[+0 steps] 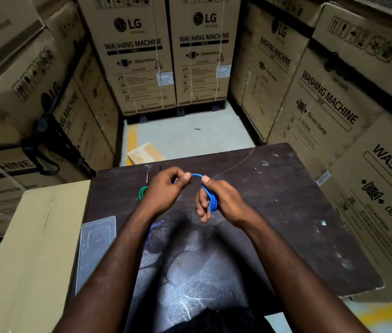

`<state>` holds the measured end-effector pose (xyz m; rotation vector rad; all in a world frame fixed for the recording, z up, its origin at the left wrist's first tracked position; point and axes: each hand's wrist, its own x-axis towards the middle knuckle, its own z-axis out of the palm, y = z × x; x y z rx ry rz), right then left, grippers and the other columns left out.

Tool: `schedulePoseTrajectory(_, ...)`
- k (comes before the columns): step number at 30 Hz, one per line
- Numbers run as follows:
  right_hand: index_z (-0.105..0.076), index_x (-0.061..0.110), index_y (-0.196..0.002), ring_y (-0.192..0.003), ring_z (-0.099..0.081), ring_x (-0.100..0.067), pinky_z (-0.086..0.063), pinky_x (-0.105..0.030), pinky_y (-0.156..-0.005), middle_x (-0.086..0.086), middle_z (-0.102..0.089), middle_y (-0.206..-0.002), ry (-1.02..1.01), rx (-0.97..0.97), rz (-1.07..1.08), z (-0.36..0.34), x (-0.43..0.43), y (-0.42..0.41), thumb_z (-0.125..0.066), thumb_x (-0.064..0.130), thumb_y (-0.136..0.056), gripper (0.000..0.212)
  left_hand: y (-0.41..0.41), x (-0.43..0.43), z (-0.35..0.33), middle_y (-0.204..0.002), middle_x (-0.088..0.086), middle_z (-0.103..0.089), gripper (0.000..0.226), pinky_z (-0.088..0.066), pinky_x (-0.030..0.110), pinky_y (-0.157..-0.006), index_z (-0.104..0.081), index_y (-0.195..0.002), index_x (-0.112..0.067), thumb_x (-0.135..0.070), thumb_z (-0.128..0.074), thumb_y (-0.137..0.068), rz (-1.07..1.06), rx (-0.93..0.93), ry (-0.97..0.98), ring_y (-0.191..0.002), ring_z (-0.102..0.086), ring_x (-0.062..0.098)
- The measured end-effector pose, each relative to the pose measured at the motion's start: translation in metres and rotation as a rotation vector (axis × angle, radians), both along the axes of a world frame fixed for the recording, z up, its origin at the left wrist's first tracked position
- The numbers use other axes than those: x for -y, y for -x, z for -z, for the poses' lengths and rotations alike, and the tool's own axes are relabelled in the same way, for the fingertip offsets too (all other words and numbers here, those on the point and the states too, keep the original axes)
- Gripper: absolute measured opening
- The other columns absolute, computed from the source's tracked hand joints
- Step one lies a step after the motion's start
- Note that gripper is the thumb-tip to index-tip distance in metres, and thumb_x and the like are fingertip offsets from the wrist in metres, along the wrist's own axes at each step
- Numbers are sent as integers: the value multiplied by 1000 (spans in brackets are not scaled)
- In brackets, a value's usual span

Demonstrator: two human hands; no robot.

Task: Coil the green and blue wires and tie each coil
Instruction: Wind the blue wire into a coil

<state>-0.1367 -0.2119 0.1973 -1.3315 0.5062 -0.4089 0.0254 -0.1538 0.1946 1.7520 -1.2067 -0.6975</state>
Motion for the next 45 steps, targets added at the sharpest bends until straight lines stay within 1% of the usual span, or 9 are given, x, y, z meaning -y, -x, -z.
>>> schedulePoseTrajectory(3, -47, 9, -54, -41, -51, -26, -37, -29, -46, -14, -54, -51, -56, 56, -4, -2, 0, 3, -30, 36, -94, 51, 0, 0, 11, -57, -11, -48, 27, -32, 26, -56, -60, -77, -7, -25, -55, -96, 86, -112, -9, -54, -38, -1)
schedulePoseTrajectory(9, -44, 14, -52, -39, -45, -23, -35, -28, -44, -12, -49, -50, -177, 183, 88, -4, 2, 3, -29, 30, -96, 50, 4, -2, 35, -65, -5, -54, 28, -35, 29, -64, -64, -66, -30, -44, -52, -87, 140, -208, -57, -64, -45, 7)
schedulePoseTrajectory(16, -35, 18, -48, -36, -38, -19, -37, -24, -39, -4, -36, -45, -444, 308, 190, -13, -1, 2, -27, 30, -97, 50, 17, -3, 48, -61, 0, -51, 31, -31, 24, -55, -66, -68, -25, -36, -51, -92, 180, -250, -59, -58, -41, 9)
schedulePoseTrajectory(19, -38, 20, -48, -38, -39, -16, -38, -23, -39, -1, -37, -46, -525, 390, 259, -17, 8, 2, -26, 31, -98, 52, 22, -6, 60, -51, -9, -48, 33, -29, 19, -51, -64, -68, -20, -23, -50, -98, 173, -268, -80, -49, -39, 2)
schedulePoseTrajectory(25, -46, 21, -51, -45, -47, -16, -40, -23, -47, 1, -44, -50, -510, 424, 329, -15, 24, -4, -25, 33, -100, 54, 29, -6, 63, -48, -11, -44, 35, -26, 17, -48, -63, -69, -19, -20, -47, -100, 170, -299, -105, -48, -35, 2)
schedulePoseTrajectory(29, -46, 15, -68, -56, -60, -19, -46, -22, -52, -1, -54, -60, -485, 445, 418, -11, 35, -10, -26, 34, -102, 44, 37, -9, 53, -47, -11, -44, 34, -29, 18, -50, -64, -71, -17, -19, -47, -100, 221, -258, -111, -49, -36, 4)
schedulePoseTrajectory(33, -47, 8, -77, -69, -68, -26, -53, -28, -62, -7, -65, -69, -315, 327, 448, 3, 36, -17, -25, 29, -104, 40, 45, -16, 38, -47, -10, -43, 28, -30, 23, -48, -68, -77, -17, -22, -51, -98, 265, -90, -84, -47, -36, 6)
schedulePoseTrajectory(38, -44, 7, -73, -63, -69, -22, -52, -25, -58, -4, -66, -63, -179, 172, 418, 21, 35, -20, -23, 22, -104, 41, 41, -26, 34, -53, -10, -50, 24, -38, 29, -57, -65, -77, -24, -33, -50, -94, 265, 103, -33, -52, -43, 3)
schedulePoseTrajectory(45, -48, 8, -72, -65, -67, -19, -52, -26, -63, -11, -63, -74, -95, 24, 342, 43, 33, -19, -25, 20, -104, 41, 38, -30, 24, -62, -7, -56, 28, -42, 31, -63, -66, -76, -24, -40, -48, -89, 281, 194, -25, -58, -49, 5)
